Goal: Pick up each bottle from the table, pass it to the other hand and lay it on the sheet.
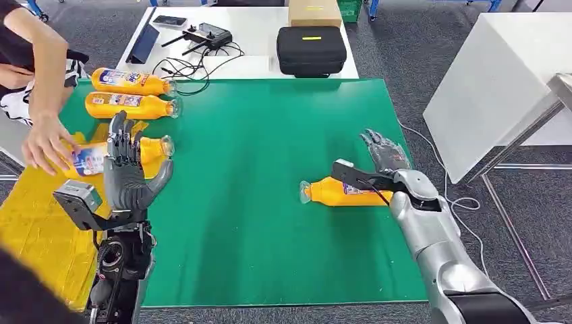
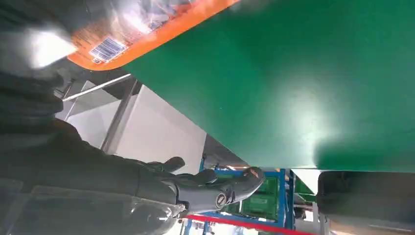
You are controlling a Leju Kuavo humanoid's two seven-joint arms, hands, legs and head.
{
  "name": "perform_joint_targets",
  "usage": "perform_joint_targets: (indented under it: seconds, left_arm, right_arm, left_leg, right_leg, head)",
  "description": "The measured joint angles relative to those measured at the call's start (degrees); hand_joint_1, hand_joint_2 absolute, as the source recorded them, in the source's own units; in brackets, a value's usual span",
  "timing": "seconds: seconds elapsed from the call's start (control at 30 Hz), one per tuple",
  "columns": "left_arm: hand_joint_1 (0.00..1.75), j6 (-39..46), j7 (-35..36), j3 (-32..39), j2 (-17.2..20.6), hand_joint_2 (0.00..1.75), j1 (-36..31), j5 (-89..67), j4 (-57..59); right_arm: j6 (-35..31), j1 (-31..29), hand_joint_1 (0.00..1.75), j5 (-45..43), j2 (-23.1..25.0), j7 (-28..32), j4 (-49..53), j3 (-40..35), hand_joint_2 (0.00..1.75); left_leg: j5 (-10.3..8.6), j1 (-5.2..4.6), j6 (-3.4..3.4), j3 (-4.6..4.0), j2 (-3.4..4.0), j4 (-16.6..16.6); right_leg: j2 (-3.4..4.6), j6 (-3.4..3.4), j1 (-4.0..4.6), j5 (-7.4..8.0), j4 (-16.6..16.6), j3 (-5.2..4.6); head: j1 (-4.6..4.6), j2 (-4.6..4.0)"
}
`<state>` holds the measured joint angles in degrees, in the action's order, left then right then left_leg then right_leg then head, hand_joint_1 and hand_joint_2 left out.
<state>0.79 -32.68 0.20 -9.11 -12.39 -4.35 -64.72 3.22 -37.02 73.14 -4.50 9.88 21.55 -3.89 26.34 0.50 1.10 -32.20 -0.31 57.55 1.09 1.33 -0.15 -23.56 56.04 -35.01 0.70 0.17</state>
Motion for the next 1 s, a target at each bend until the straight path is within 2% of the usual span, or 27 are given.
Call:
perform_joint_targets:
  seconds: [0.23, 0.37, 0.5, 0.67, 0.77, 0.8, 0.87, 0.93, 0.97, 1.0]
  left_arm:
    - [0.0, 0.3, 0.2, -0.2, -0.1, 1.75, -1.5, 0.2, 1.6]
    - [0.0, 1.0, 0.2, -0.4, -0.1, 1.75, -3.3, 0.5, 3.7]
    - [0.0, 1.2, 0.2, -0.5, -0.1, 1.75, -4.4, 0.8, 5.1]
    - [0.0, 1.2, 0.2, -0.5, -0.1, 1.75, -4.8, 0.8, 6.1]
    - [0.0, 1.3, 0.2, -0.5, -0.1, 1.75, -4.9, 0.8, 6.6]
    - [0.0, 1.7, 0.2, -0.5, -0.1, 1.75, -4.9, 0.9, 6.7]
    - [0.0, 2.9, 0.2, -0.5, -0.1, 1.75, -4.5, 0.9, 6.7]
    - [0.0, 3.8, 0.4, -0.4, 0.0, 1.75, -2.8, 0.8, 5.8]
    - [0.0, 4.0, 0.6, -0.3, 0.0, 1.75, -1.7, 0.7, 5.1]
    - [0.0, 4.1, 0.8, -0.2, 0.0, 1.75, -0.9, 0.4, 4.5]
  right_arm:
    - [13.6, -2.7, 0.0, -1.4, -0.1, -2.4, -1.8, -0.3, 1.75]
    - [18.6, -3.3, 0.0, -1.8, -0.1, -5.3, -2.6, -0.3, 1.75]
    - [18.5, -3.0, 0.0, -1.4, -0.1, -6.1, -3.0, -0.7, 1.75]
    - [18.4, 0.3, 0.0, -0.5, -0.7, -6.8, -4.1, -1.2, 1.75]
    - [17.4, 0.4, 0.0, -0.4, -0.8, -6.8, -4.3, -1.3, 1.75]
    - [15.5, 0.5, 0.0, -0.2, -0.8, -6.8, -4.3, -1.4, 1.75]
    - [3.9, 1.0, 0.0, 0.7, -0.7, -6.9, -4.2, -1.9, 1.75]
    - [-13.6, 1.4, 0.0, -0.4, 0.2, -6.5, -3.1, -1.9, 1.75]
    - [-20.2, 1.3, 0.0, -1.2, 0.5, -5.9, -2.1, -1.8, 1.75]
    - [-30.4, 1.4, 0.0, -2.8, 1.2, -4.3, 0.0, -1.5, 1.75]
  left_leg:
    - [0.03, 0.0, -0.01, 0.42, 0.05, 0.0]
    - [0.08, 0.0, -0.01, 0.82, 0.06, 0.0]
    - [0.12, 0.0, -0.03, 1.08, 0.07, 0.0]
    - [-0.16, -0.08, 0.21, 0.54, -0.16, 0.0]
    - [-0.16, -0.07, 0.2, 0.57, -0.13, 0.0]
    - [-0.16, -0.07, 0.2, 0.53, -0.13, 0.0]
    - [-0.16, -0.04, 0.2, 0.28, -0.16, 0.0]
    - [-0.16, -0.04, 0.2, 0.05, -0.14, 0.0]
    - [-0.17, -0.05, 0.19, -0.01, -0.08, 0.0]
    - [-0.17, -0.04, 0.19, -0.02, -0.03, 0.0]
  right_leg:
    - [0.02, 0.0, 0.08, -0.02, -0.1, 0.34]
    - [0.02, -0.01, 0.09, -0.04, -0.1, 0.76]
    - [0.04, -0.01, 0.08, -0.05, -0.1, 1.01]
    - [-0.14, 0.18, 0.01, 0.16, -0.1, 0.68]
    - [-0.11, 0.19, 0.04, 0.17, -0.1, 0.66]
    - [-0.11, 0.19, 0.03, 0.16, -0.1, 0.64]
    - [-0.14, 0.19, 0.0, 0.16, 0.0, 0.48]
    - [-0.13, 0.19, -0.03, 0.16, 0.0, 0.2]
    - [-0.09, 0.19, -0.03, 0.16, 0.0, 0.09]
    - [-0.09, 0.19, -0.01, 0.16, 0.0, 0.06]
  head:
    - [0.02, 0.0]
    - [0.02, 0.0]
    - [0.02, 0.0]
    - [0.0, 0.0]
    - [-0.02, 0.0]
    - [0.04, 0.0]
    - [0.04, 0.0]
    - [0.02, -0.02]
    - [0.02, 0.0]
    - [0.07, 0.0]
